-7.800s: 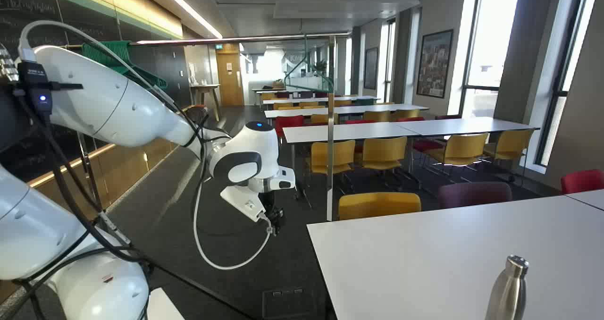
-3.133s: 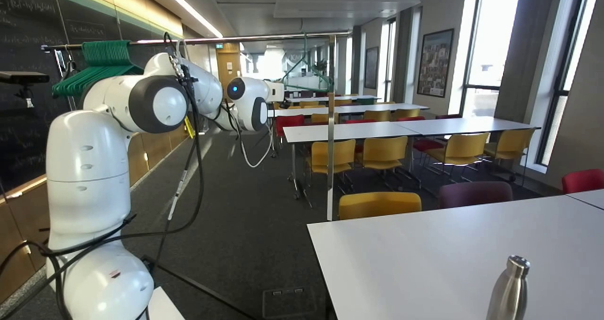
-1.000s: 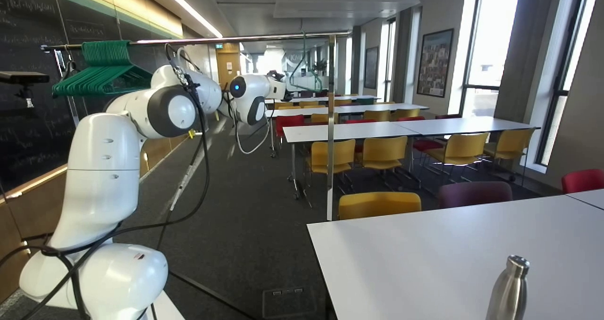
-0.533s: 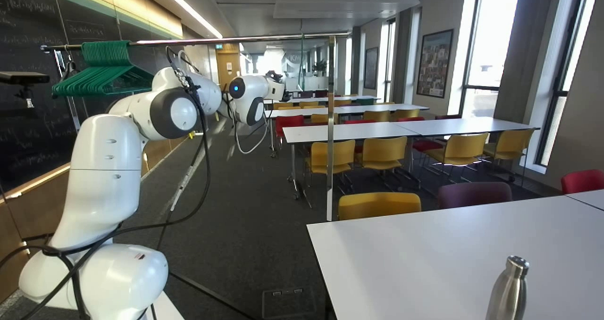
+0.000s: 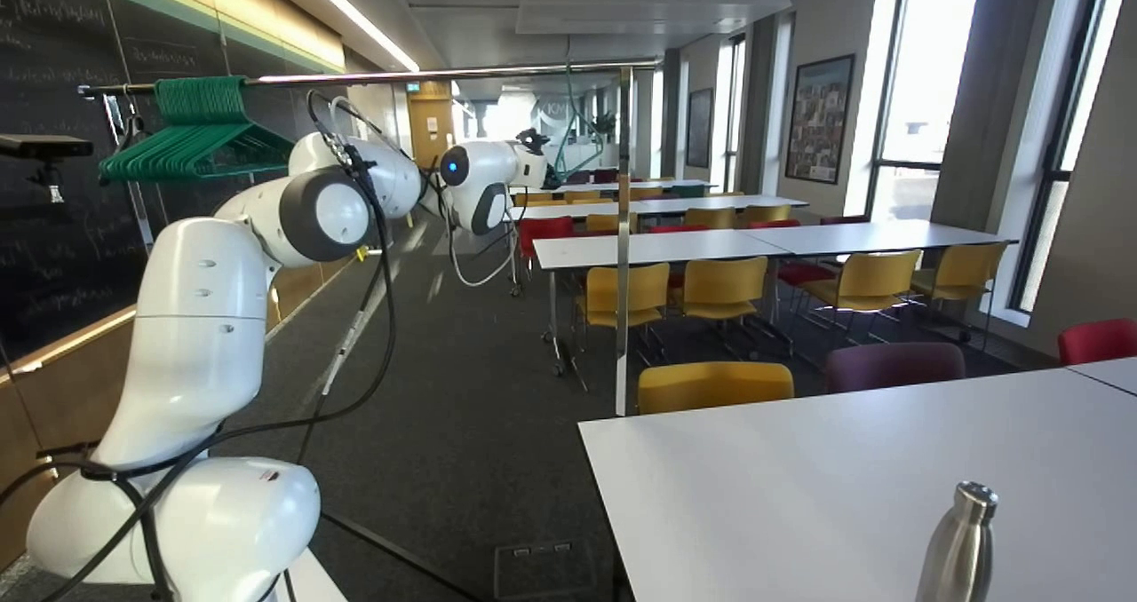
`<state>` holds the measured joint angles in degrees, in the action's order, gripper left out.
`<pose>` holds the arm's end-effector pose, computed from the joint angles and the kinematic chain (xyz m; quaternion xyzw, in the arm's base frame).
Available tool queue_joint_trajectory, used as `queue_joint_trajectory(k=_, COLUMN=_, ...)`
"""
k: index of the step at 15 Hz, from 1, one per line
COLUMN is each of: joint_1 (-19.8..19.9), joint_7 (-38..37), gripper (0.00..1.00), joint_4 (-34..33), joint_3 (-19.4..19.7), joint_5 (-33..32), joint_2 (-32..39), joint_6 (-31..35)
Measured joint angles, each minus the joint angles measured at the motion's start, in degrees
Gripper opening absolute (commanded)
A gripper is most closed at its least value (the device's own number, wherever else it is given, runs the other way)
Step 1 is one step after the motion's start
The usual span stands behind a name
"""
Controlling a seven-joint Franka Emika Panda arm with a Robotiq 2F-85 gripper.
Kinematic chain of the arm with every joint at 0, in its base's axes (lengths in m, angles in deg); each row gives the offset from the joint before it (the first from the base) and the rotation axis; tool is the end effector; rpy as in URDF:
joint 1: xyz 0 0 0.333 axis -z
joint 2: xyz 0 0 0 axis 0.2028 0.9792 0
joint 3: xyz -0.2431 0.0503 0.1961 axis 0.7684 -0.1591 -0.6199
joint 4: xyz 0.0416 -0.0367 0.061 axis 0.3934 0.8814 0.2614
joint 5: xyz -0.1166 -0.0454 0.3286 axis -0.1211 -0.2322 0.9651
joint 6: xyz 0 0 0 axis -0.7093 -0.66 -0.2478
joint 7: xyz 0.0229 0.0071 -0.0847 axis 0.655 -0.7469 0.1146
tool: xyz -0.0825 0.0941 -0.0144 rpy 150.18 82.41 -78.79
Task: Put one green hanger on the table.
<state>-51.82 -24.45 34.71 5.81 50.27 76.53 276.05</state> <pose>0.6401 0.1954 0.6570 -0.6347 0.2998 -0.5908 0.3976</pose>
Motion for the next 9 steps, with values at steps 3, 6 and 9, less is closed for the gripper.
queue_joint_trajectory(k=3, joint_1=-5.50, joint_7=3.79, gripper=1.00, joint_4=-4.81, joint_3=12.61, joint_5=12.11, joint_2=6.03, joint_6=-0.05)
queue_joint_trajectory(k=6, joint_1=-10.10, joint_7=7.52, gripper=1.00, joint_4=-7.92, joint_3=24.85, joint_5=25.79, joint_2=14.26, joint_6=-0.07)
queue_joint_trajectory(k=9, joint_1=-14.43, joint_7=10.42, gripper=1.00, joint_4=-9.09, joint_3=37.00, joint_5=39.47, joint_2=23.44, joint_6=-0.06)
